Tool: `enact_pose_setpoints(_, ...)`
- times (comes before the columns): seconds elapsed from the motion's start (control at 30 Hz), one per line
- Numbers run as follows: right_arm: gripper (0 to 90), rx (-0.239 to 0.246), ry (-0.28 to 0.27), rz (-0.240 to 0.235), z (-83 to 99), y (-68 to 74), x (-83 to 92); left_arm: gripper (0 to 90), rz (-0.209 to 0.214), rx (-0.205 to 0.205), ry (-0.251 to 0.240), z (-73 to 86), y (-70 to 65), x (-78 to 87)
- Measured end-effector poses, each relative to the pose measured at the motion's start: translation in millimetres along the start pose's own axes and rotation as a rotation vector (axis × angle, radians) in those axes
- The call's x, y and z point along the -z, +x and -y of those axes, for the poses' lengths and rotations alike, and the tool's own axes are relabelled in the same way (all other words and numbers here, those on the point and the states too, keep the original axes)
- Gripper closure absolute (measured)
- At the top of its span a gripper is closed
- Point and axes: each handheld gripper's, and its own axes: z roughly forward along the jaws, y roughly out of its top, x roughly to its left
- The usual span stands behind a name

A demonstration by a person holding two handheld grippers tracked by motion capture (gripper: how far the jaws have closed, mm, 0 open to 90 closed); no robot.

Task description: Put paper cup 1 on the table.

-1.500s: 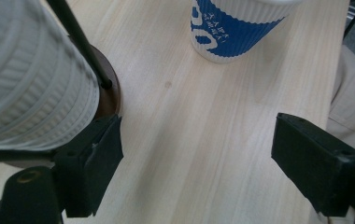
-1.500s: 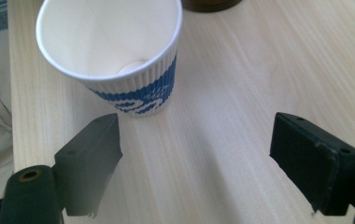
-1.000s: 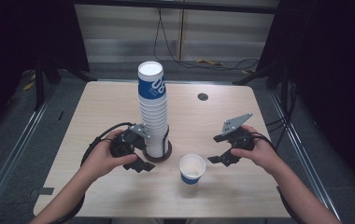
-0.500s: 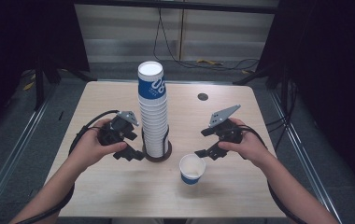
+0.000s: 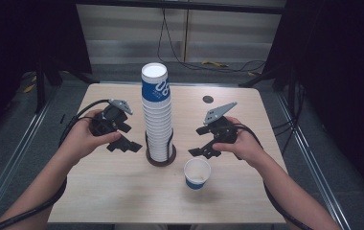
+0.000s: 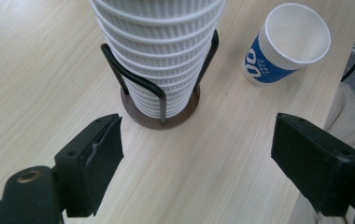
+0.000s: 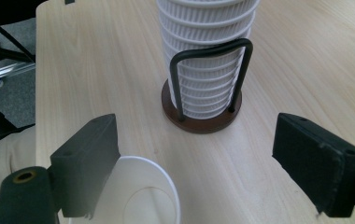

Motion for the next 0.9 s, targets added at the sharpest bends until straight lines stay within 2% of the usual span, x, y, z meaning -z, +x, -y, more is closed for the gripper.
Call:
enact_pose_setpoints(0.13, 13.8, -0.019, -0.001, 0.003, -3.0, -1.6, -0.6, 16.6, -0.017, 0.000, -0.002, -5.7, 2.3, 5.3)
enact_pose_setpoints(0.23, 13.8, -0.017, -0.001, 0.006, -5.8, -2.7, -1.6, 16.6, -0.020, -0.015, 0.002, -11.0, 3.9, 9.5)
enact_pose_setpoints(0.27, 13.8, -0.014, -0.003, 0.008, -6.9, -2.9, -2.0, 16.6, -0.021, -0.009, -0.003, -12.5, 3.7, 9.7)
enact_pose_setpoints(0.33, 13.8, -0.014, -0.010, 0.008, -9.2, -2.6, -2.4, 16.6, -0.023, -0.022, 0.013, -15.1, 4.8, 11.4)
enact_pose_setpoints(0.4, 13.8, -0.022, -0.021, 0.008, -12.5, -1.8, -2.6, 16.6, -0.029, -0.017, 0.014, -18.2, 4.9, 13.0)
enact_pose_setpoints(0.67, 13.8, -0.024, -0.049, 0.005, -23.7, -0.7, -1.4, 16.6, -0.049, -0.020, -0.014, -28.6, 7.4, 22.8)
enact_pose_setpoints(0.73, 13.8, -0.027, -0.055, 0.008, -26.1, -1.7, -1.8, 16.6, -0.051, -0.029, -0.006, -31.4, 9.0, 26.4)
enact_pose_setpoints(0.8, 13.8, -0.036, -0.062, 0.011, -27.8, -2.2, -2.6, 16.5, -0.064, -0.015, -0.020, -33.8, 9.2, 28.4)
enact_pose_setpoints(0.87, 13.8, -0.043, -0.067, 0.017, -29.6, -2.8, -3.8, 16.4, -0.069, -0.030, -0.014, -36.4, 10.3, 32.2)
enact_pose_setpoints(0.9, 13.8, -0.044, -0.072, 0.022, -30.6, -3.2, -4.5, 16.5, -0.073, -0.027, -0.031, -37.8, 10.4, 33.7)
